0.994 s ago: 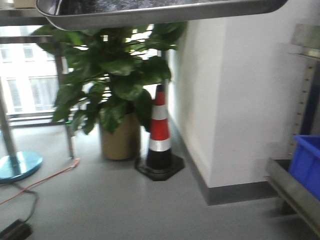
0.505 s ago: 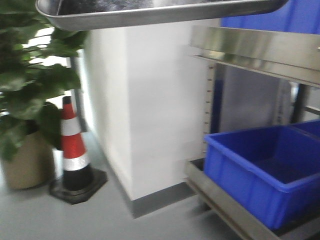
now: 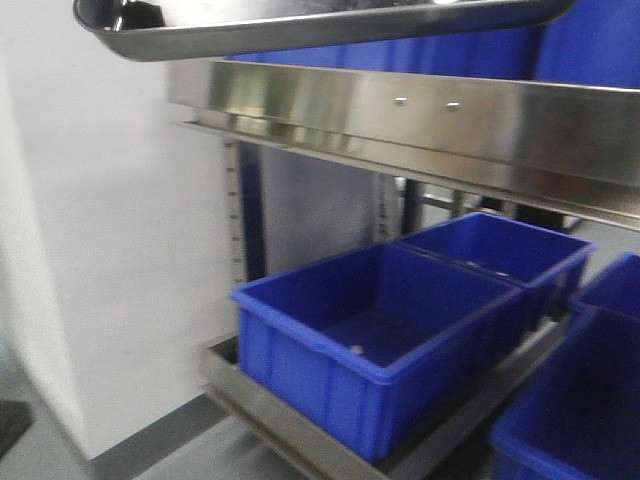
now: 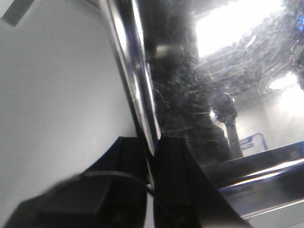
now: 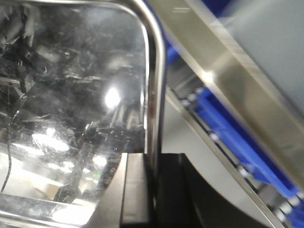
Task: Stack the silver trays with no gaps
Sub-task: 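Align the held tray above the upper bin with stacked trays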
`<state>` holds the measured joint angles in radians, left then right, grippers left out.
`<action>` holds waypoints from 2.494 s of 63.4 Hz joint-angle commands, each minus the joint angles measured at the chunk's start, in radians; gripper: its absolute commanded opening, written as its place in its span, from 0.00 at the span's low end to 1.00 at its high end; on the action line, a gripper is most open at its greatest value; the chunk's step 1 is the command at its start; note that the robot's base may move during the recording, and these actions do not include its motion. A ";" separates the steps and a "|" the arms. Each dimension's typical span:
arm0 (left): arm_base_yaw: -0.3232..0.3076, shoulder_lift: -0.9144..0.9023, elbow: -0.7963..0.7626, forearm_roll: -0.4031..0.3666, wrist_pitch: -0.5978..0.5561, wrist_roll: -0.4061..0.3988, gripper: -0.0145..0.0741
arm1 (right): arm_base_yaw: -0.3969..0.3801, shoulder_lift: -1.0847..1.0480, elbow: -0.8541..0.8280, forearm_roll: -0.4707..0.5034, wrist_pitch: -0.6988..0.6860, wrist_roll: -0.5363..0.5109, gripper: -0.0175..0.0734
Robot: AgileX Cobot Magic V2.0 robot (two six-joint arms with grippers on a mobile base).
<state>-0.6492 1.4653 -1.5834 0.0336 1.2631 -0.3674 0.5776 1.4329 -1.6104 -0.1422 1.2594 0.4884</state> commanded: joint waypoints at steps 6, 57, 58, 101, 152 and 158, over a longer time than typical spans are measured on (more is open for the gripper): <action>-0.013 -0.033 -0.027 -0.057 0.012 0.028 0.11 | 0.000 -0.038 -0.033 0.021 -0.034 -0.010 0.26; -0.013 -0.033 -0.027 -0.057 0.012 0.028 0.11 | 0.000 -0.038 -0.033 0.021 -0.034 -0.010 0.26; -0.013 -0.033 -0.027 -0.057 0.012 0.028 0.11 | 0.000 -0.038 -0.033 0.021 -0.034 -0.010 0.26; -0.013 -0.033 -0.027 -0.057 0.012 0.028 0.11 | 0.000 -0.038 -0.033 0.021 -0.034 -0.010 0.26; -0.013 -0.033 -0.027 -0.057 -0.008 0.028 0.11 | 0.000 -0.038 -0.033 0.021 -0.035 -0.010 0.26; -0.013 -0.033 -0.029 -0.054 -0.030 0.028 0.11 | 0.000 -0.038 -0.033 0.022 -0.028 -0.010 0.26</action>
<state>-0.6492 1.4653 -1.5834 0.0336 1.2631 -0.3674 0.5776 1.4329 -1.6104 -0.1422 1.2594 0.4884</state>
